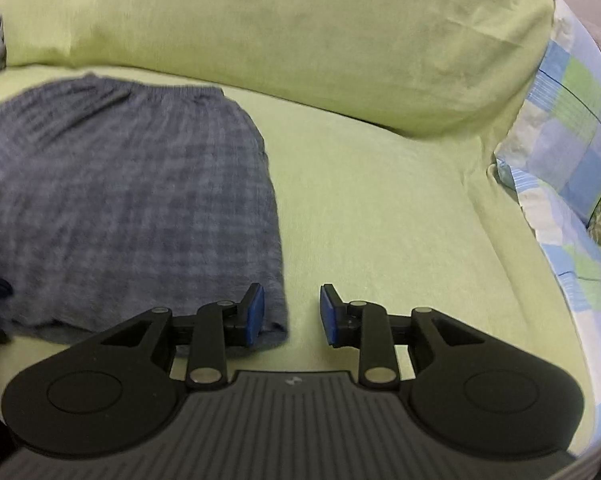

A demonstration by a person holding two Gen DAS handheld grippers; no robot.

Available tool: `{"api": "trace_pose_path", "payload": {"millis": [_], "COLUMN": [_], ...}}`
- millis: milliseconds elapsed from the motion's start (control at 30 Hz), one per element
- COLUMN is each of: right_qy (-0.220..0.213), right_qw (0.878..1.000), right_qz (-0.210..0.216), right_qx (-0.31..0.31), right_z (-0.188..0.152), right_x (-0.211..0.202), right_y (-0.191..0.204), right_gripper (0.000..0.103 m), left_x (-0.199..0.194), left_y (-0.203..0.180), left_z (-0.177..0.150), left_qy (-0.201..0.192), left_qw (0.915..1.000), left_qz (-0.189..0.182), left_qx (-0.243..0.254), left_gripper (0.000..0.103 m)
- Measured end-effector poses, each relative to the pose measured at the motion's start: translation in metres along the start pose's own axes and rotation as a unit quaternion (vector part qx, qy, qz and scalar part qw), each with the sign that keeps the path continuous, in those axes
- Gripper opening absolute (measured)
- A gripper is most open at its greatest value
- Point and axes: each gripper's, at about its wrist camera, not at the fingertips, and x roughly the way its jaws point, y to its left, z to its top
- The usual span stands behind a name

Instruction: Fold clothes

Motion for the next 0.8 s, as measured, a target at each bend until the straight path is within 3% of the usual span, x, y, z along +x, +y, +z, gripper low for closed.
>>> {"api": "trace_pose_path", "payload": {"millis": [133,367,467,633,733,800], "right_qy": [0.021,-0.01,-0.003,0.019,0.023,0.023], "right_qw": [0.999,0.99,0.972,0.92,0.894,0.886], "right_qz": [-0.03,0.025,0.078,0.128,0.153,0.161], "right_qx": [0.036,0.138,0.223,0.371,0.42,0.435], "right_z": [-0.007,-0.006,-0.009,-0.028,-0.038,-0.043], "right_x": [0.001,-0.024,-0.019,-0.002,0.001,0.003], "right_y": [-0.023,-0.038,-0.045,-0.062,-0.062,-0.059], "right_gripper": [0.025,0.025,0.025,0.026,0.026,0.026], "left_x": [0.0,-0.015,-0.012,-0.002,0.001,0.003], "left_y": [0.004,0.018,0.024,0.025,0.024,0.024], "left_z": [-0.001,0.002,0.004,0.003,0.001,0.001], "left_qy": [-0.008,-0.044,-0.039,-0.022,-0.019,-0.019], "left_qw": [0.9999,0.9977,0.9975,0.9982,0.9984,0.9983], "left_qz": [-0.007,0.016,0.032,0.046,0.043,0.043], "left_qx": [-0.01,-0.048,-0.049,-0.032,-0.031,-0.036], "left_gripper": [0.027,0.027,0.027,0.027,0.027,0.027]}}
